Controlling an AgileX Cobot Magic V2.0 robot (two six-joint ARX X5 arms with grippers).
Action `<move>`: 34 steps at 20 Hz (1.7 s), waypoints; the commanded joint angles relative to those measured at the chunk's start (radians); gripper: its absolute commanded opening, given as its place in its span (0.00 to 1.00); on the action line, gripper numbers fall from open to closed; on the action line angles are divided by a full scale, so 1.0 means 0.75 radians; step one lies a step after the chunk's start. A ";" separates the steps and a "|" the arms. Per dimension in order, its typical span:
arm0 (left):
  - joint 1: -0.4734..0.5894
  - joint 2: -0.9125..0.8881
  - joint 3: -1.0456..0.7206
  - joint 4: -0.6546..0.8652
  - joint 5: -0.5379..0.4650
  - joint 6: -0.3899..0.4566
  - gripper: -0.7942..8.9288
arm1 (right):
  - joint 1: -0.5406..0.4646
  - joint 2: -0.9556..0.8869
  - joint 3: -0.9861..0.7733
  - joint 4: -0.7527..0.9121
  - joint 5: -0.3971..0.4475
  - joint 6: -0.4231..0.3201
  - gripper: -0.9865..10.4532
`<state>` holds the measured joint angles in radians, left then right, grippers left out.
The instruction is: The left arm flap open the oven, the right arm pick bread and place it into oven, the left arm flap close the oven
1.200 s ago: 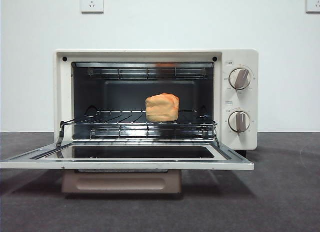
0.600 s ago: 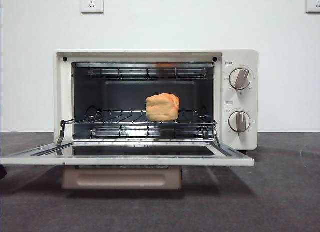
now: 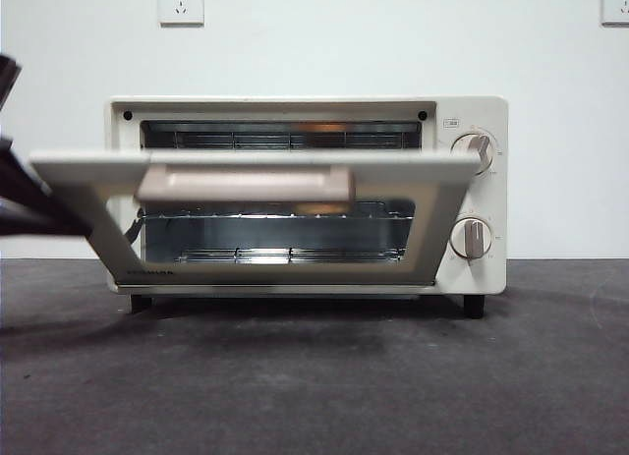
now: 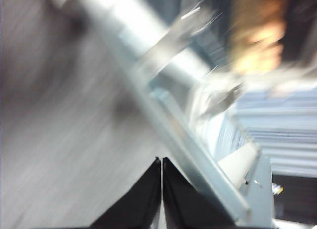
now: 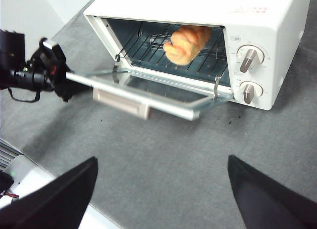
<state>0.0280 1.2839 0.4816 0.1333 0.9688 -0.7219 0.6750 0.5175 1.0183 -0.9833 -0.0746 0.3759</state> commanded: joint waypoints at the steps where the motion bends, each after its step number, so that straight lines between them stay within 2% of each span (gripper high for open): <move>1: 0.001 0.014 0.023 0.220 0.013 -0.271 0.09 | 0.011 0.004 0.024 0.014 0.005 0.022 0.45; 5: 0.001 0.014 0.023 0.537 -0.081 -0.525 0.09 | 0.011 0.004 0.024 0.014 0.006 0.021 0.45; 8: 0.001 0.014 0.023 0.652 -0.217 -0.661 0.09 | 0.011 0.004 0.024 0.014 0.007 0.012 0.45; 10: 0.005 0.014 0.028 0.703 -0.210 -0.706 0.09 | 0.011 0.004 0.024 0.014 0.006 0.011 0.45; 13: 0.007 0.004 0.038 0.754 -0.159 -0.705 0.09 | 0.011 0.004 0.024 0.014 0.006 0.011 0.45; 25: 0.009 -0.218 0.047 0.728 -0.057 -0.680 0.09 | 0.011 0.004 0.024 0.014 0.006 0.006 0.45; 34: 0.009 -0.558 0.048 0.312 -0.071 -0.344 0.09 | 0.011 0.004 0.024 0.014 0.006 -0.032 0.45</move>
<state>0.0326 0.8860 0.5003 0.3962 0.9192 -1.0824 0.6750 0.5175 1.0183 -0.9833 -0.0746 0.3714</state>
